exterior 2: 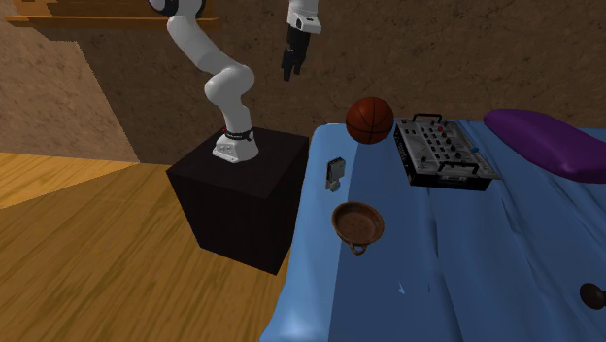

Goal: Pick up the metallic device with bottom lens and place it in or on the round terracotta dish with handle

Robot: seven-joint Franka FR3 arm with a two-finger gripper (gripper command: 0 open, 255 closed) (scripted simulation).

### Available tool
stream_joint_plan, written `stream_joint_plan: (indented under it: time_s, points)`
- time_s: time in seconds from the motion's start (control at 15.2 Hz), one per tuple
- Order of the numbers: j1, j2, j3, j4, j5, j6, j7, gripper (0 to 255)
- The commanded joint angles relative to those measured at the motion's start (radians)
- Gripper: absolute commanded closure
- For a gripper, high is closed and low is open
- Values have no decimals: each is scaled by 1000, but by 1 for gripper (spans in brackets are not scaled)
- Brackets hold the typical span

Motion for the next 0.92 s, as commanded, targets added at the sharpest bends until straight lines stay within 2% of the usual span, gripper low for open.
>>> stream_joint_plan:
  time_s: [0.0,0.46,0.86]
  points:
    - [0,0,0,0,0,0,0,0]
    - [-40,152,-26,-82,-7,281,30,0]
    - [-71,334,-51,-95,-10,516,53,0]
